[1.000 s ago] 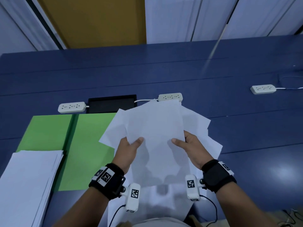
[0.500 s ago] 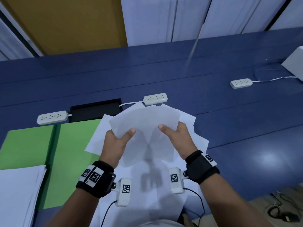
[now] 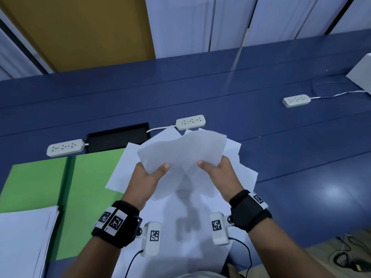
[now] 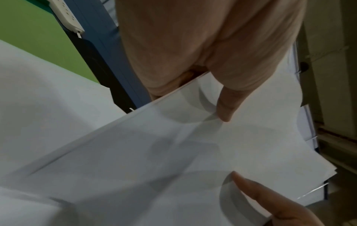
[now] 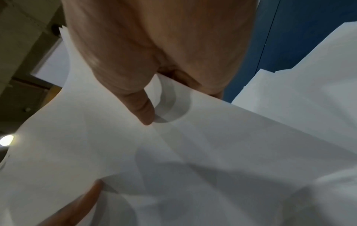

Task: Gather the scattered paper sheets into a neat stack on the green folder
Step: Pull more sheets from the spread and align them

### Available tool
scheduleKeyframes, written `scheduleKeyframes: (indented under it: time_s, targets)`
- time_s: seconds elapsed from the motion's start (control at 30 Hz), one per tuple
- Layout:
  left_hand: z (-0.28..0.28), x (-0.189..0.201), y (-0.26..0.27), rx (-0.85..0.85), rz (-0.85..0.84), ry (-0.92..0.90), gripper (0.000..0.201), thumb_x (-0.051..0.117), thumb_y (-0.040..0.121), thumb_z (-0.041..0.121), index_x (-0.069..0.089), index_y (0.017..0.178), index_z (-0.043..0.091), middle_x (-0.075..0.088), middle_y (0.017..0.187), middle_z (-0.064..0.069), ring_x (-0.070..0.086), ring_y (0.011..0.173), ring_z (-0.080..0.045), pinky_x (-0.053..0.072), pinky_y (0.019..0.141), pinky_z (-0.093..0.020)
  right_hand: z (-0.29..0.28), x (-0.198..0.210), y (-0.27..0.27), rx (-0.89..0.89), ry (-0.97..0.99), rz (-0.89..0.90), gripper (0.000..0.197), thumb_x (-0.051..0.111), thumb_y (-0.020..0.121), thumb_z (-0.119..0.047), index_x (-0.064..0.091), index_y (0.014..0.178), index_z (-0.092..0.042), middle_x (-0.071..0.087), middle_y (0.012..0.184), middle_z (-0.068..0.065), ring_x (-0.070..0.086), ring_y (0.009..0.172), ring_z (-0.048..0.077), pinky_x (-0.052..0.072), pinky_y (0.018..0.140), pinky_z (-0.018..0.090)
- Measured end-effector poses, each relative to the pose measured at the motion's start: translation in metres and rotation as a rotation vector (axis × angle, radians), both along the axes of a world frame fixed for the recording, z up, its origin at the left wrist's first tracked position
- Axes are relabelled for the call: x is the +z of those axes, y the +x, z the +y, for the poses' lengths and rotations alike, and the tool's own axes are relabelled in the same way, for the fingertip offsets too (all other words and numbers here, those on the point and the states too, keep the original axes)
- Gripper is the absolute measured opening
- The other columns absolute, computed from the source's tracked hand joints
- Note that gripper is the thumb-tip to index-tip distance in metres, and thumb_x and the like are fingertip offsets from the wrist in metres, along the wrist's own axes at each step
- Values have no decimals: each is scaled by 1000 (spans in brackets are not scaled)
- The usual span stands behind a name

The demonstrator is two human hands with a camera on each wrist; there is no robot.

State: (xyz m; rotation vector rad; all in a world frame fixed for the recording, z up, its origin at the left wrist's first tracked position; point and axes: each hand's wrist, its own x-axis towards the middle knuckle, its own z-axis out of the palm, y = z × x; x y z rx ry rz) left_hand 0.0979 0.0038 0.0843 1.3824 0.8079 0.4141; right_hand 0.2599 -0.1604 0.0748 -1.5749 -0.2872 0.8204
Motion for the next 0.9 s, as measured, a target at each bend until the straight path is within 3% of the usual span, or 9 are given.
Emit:
scheduleKeyframes:
  time_s: [0.1,0.23,0.33,0.43,0.53,0.67,0.9]
  targets:
    - [-1,3,-4,-23,-24,11,23,73,95,14,71,117,19,78,115,1,73,108,-17,57,94,-36,-2,0,2,7,43,10,20,68,100,-8,75,118,-12,81,112,3,77,104,20,62,92,34]
    - [7,-22,-9,-19,127,-40,22,73,96,16,74,117,14,79,111,0,74,108,-21,56,100,-45,-1,-22,-3,42,-72,30,22,71,98,-11,74,119,-18,81,112,-4,75,110,19,58,98,36]
    - [9,-45,-21,-62,213,-54,24,71,97,17,73,121,15,79,114,4,72,112,-18,54,102,-42,-2,-37,-9,71,-106,58,26,71,98,-11,73,122,-20,80,115,-7,73,114,18,56,98,33]
    - [9,-51,-35,-61,228,-41,26,70,99,18,73,124,15,78,115,5,72,111,-17,52,94,-35,0,-37,-14,101,-106,66,29,70,98,-11,72,126,-20,79,117,-7,73,113,14,54,103,37]
    - [11,-46,-47,-42,207,-37,28,69,100,21,71,127,15,77,119,4,71,116,-18,53,102,-42,5,-31,-21,128,-88,81,31,69,99,-11,71,128,-21,79,119,-9,73,112,11,53,104,36]
    - [15,-39,-63,29,215,-48,27,70,99,18,71,125,12,78,116,1,73,111,-19,54,104,-48,15,-26,-36,174,-66,110,32,70,99,-11,69,130,-21,78,121,-6,73,115,14,52,106,38]
    - [25,-32,-120,116,198,-41,27,69,98,10,70,125,11,78,116,-1,74,110,-19,55,103,-47,45,-21,-84,292,-118,96,28,70,100,-14,70,127,-22,78,120,-6,73,114,14,53,107,41]
